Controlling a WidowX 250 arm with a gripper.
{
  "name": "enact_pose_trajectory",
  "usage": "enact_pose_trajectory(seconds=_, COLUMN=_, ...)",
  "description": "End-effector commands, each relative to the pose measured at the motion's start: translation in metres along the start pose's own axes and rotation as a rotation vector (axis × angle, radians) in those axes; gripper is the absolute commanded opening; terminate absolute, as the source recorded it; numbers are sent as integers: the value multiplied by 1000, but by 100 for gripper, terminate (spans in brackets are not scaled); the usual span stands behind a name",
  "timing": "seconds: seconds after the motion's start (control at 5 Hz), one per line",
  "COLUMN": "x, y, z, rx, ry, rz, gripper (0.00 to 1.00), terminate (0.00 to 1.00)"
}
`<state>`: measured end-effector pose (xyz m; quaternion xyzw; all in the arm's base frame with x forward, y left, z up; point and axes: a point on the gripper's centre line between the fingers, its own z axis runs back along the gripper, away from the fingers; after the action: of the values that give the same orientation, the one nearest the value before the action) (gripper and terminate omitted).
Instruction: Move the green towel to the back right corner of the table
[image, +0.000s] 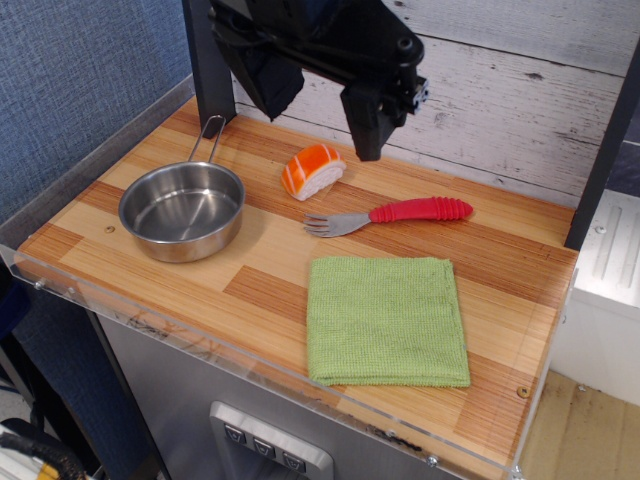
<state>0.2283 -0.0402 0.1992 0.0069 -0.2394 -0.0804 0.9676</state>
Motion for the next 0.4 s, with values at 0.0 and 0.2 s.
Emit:
enact_pose_trajectory(seconds=0.0, x=0, y=0, z=0, rx=0, ry=0, rz=0, gripper=100, terminate=0)
enact_pose_trajectory(seconds=0.2, x=-7, y=23, z=-32, rx=-5, ry=70, rz=103, gripper=100, terminate=0)
